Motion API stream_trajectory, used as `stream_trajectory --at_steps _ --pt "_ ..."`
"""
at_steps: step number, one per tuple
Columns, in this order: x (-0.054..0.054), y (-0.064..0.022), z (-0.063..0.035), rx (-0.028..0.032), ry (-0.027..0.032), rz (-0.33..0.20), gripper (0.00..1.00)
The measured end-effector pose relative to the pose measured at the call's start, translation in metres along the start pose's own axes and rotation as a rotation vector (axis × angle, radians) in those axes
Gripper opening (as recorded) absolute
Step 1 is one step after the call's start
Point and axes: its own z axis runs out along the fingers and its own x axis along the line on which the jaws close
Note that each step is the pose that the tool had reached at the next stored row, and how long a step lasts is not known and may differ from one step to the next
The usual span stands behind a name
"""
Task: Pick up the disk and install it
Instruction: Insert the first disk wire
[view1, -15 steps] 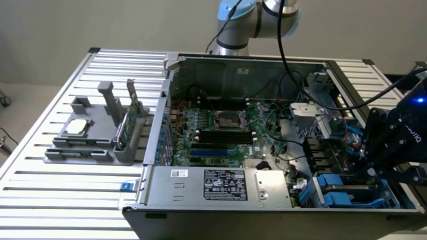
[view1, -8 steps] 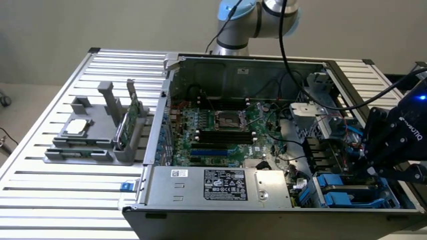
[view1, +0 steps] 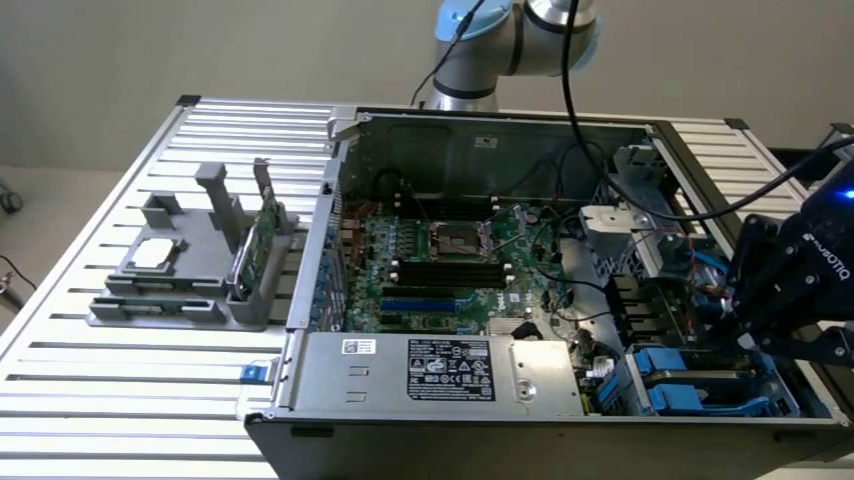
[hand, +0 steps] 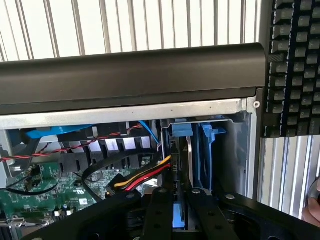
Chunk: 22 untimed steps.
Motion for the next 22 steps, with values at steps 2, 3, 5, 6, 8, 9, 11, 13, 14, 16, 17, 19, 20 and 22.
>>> stream_trajectory --at_steps 2,3,5,6,8,9,11,13,14,16,17,19,20,22 --pt "0.0001 0.0010 0.0000 0.0036 -0.0013 0.000 0.16" --pt "0.0002 0.0012 0.0000 0.0052 -0.0017 0.000 0.16" --pt "0.0001 0.0013 0.0002 0.0086 -0.0026 0.001 0.16" --pt "0.0001 0.0014 0.0003 0.0105 -0.0031 0.000 0.16" --pt "0.0001 0.0015 0.0006 0.0131 -0.0036 0.001 0.16" --pt "0.0001 0.0016 0.0009 0.0136 -0.0036 0.000 0.16" --pt "0.0002 0.0017 0.0014 0.0145 -0.0038 0.000 0.16" --pt "0.0002 0.0020 0.0018 0.0157 -0.0039 0.000 0.16" --pt "0.0002 0.0022 0.0019 0.0165 -0.0039 0.000 0.16" --pt "0.0003 0.0025 0.0021 0.0180 -0.0040 0.000 0.16" --pt "0.0003 0.0027 0.0021 0.0184 -0.0040 0.000 0.16" --pt "0.0003 0.0033 0.0020 0.0197 -0.0042 0.000 0.16" --pt "0.0003 0.0035 0.0019 0.0203 -0.0043 0.000 0.16" --pt "0.0003 0.0037 0.0020 0.0212 -0.0042 0.001 0.16"
